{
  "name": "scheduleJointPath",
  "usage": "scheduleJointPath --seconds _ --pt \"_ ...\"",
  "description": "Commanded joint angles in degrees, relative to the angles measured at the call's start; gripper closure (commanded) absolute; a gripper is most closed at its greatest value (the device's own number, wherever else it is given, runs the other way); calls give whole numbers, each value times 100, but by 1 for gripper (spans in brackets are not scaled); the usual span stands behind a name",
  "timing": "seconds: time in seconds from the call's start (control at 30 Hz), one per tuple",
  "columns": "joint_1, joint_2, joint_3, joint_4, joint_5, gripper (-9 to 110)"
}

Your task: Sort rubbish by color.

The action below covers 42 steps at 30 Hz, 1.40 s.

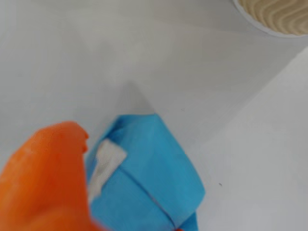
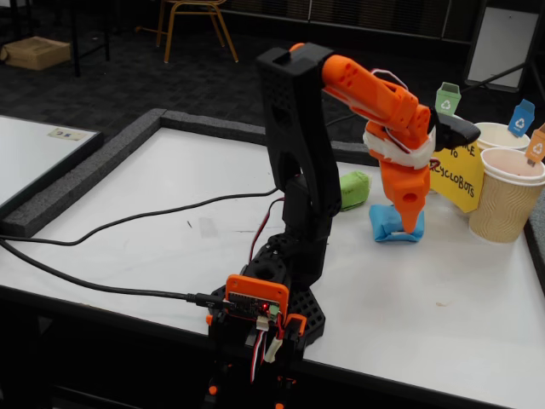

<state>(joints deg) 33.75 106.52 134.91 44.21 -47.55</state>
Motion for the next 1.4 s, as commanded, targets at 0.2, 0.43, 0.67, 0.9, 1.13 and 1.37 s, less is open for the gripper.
scheduleJointPath --seconds 0.2,0.43,0.67,0.9,1.13,1.37 --pt "141 -185 -193 -932 123 99" --pt "167 -44 -352 -738 123 101" --pt "176 861 -861 378 123 101" --pt "9 2241 -1424 1415 123 101" --pt "-123 3199 -1995 2347 123 101" --pt "-123 3832 -2689 2672 97 101"
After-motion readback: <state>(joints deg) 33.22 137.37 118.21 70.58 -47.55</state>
